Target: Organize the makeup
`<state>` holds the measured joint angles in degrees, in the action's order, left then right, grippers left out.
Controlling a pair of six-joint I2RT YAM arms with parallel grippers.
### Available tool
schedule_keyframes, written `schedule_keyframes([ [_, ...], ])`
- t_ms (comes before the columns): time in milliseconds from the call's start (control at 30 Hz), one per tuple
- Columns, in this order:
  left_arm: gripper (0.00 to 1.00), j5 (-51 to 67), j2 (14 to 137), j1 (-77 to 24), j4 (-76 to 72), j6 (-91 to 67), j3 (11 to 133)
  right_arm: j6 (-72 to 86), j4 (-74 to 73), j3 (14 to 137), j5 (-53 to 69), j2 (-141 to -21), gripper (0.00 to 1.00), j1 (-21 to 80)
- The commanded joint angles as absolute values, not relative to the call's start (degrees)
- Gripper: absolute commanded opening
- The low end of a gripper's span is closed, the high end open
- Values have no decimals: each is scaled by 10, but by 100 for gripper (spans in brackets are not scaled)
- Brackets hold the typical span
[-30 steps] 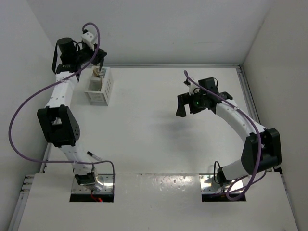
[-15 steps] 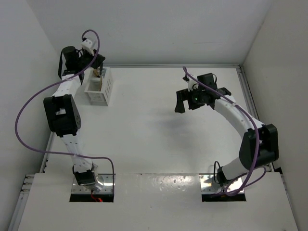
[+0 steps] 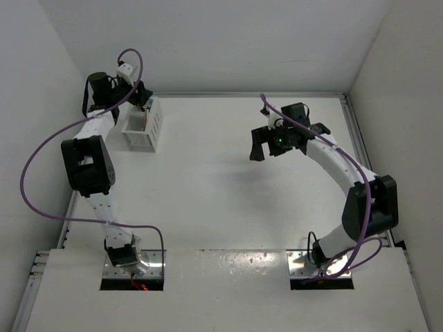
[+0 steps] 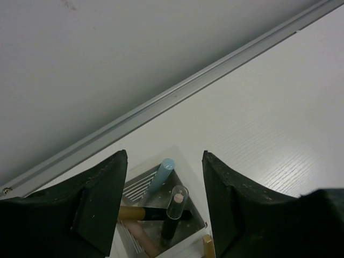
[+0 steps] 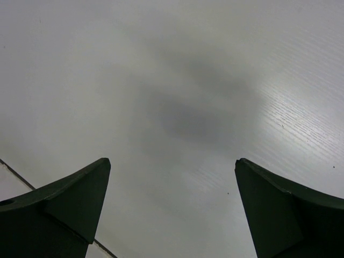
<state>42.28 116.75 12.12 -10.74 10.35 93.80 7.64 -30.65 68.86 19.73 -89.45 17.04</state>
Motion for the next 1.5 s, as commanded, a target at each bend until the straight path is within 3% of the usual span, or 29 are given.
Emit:
schedule_keyframes([
  [0, 64, 471, 1109, 144, -71, 127, 993, 69, -303, 698, 201, -875, 100, 175],
  [100, 58, 574, 1074, 160, 89, 271, 1052, 61, -305, 695, 200, -866, 100, 182],
  [167, 57, 602, 1037, 167, 282, 491, 1049, 55, -309, 691, 196, -861, 100, 187],
  [233, 57, 567, 972, 167, 416, 657, 1025, 49, -308, 678, 194, -853, 100, 194],
  [267, 57, 495, 951, 155, 540, 826, 986, 49, -302, 673, 198, -849, 100, 196],
  [367, 60, 358, 876, 124, 722, 1058, 857, 48, -294, 644, 200, -830, 100, 205],
  [500, 71, 182, 796, 89, 744, 1061, 667, 33, -308, 623, 204, -816, 100, 219],
  [667, 73, 85, 762, 18, 699, 976, 510, 31, -321, 612, 211, -809, 100, 231],
  [867, 79, -7, 778, -44, 639, 933, 421, 40, -330, 613, 214, -816, 100, 247],
  [1033, 95, -19, 809, -36, 594, 903, 402, 46, -351, 628, 204, -829, 100, 263],
  [1467, 96, -35, 765, -20, 506, 956, 302, 50, -410, 737, 188, -893, 100, 289],
])
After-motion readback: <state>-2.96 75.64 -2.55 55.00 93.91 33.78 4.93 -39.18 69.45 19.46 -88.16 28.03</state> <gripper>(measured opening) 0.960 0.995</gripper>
